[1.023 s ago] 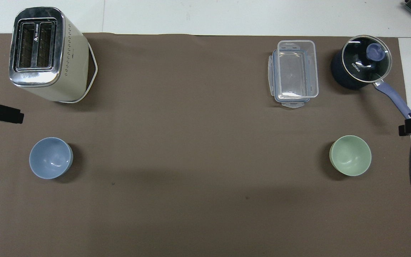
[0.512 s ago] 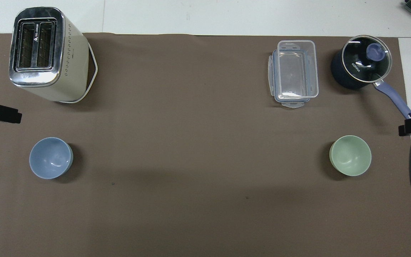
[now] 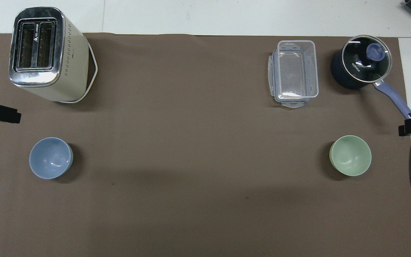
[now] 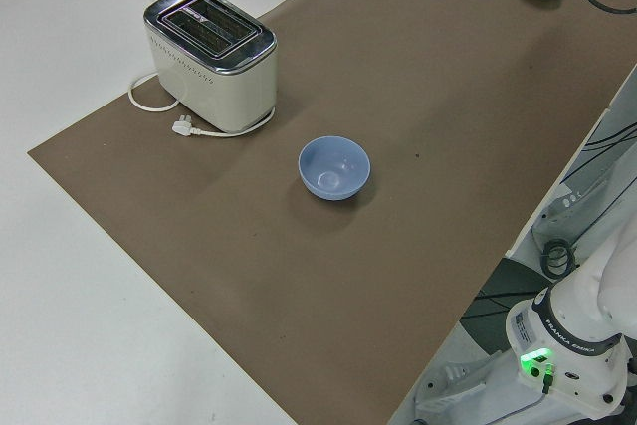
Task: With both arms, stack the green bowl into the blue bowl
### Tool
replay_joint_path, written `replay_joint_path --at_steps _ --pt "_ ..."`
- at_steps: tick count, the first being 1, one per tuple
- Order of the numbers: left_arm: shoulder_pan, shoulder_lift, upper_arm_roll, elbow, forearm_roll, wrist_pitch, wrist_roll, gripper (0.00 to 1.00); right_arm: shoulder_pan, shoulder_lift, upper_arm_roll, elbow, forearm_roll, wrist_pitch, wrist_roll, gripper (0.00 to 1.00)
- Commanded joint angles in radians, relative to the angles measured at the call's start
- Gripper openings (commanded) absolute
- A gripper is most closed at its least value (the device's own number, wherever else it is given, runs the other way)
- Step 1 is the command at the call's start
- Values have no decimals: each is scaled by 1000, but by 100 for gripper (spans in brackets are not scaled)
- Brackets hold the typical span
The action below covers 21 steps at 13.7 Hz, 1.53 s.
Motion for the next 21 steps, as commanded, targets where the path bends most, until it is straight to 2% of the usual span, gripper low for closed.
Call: replay_joint_path --at_steps 1,21 --pt "14 3 -8 14 8 -7 4 100 -3 -22 5 -26 -7 10 5 100" --pt "46 -13 -7 -21 6 47 4 100 -3 -23 5 -28 -7 10 5 100"
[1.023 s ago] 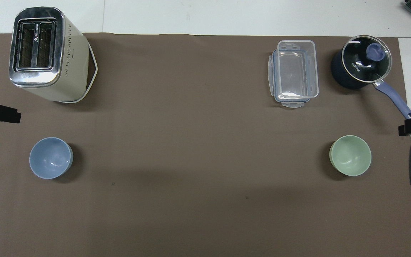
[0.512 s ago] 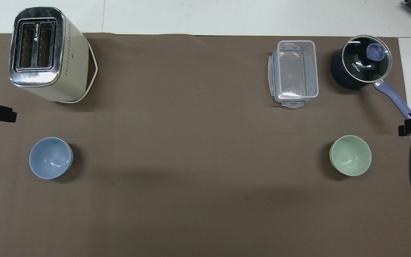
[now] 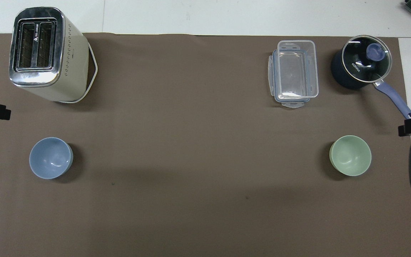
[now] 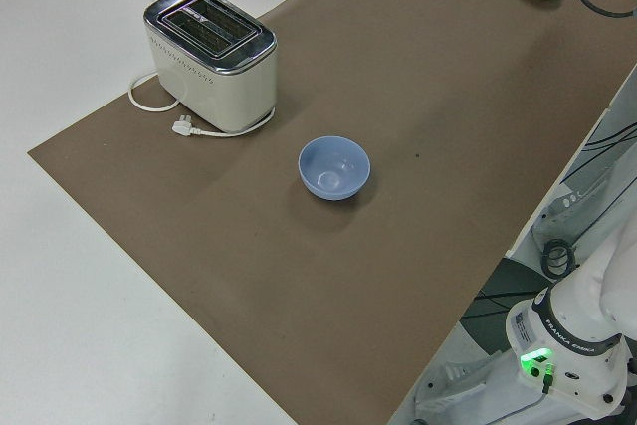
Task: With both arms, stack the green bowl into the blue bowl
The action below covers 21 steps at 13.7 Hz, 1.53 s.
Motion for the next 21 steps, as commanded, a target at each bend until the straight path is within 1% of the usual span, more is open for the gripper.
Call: replay_joint_path --at_steps 1,9,11,14,16,18,20,21 --pt "9 -12 -7 -18 6 23 3 100 -3 -23 5 -27 -7 10 5 100" --pt "11 -15 -7 -38 3 27 11 100 -3 -23 5 -27 -7 10 7 100" --pt "12 -15 -7 -60 -17 38 11 100 -3 -23 5 -27 -7 10 5 100" --pt "37 -23 -7 -131 -44 84 12 100 -3 -23 5 -27 -7 10 7 100" --pt "49 -41 -7 -205 -51 130 11 100 -3 -23 5 -27 -7 10 7 100" --pt "86 -51 -7 -277 -110 200 26 100 -3 -23 5 -27 -7 10 7 100" --pt "103 -55 -7 -339 -120 263 72 100 -3 -23 5 -28 -7 10 5 100" --pt "131 -55 -7 -366 -123 288 90 100 -3 -23 5 -28 -7 10 6 100"
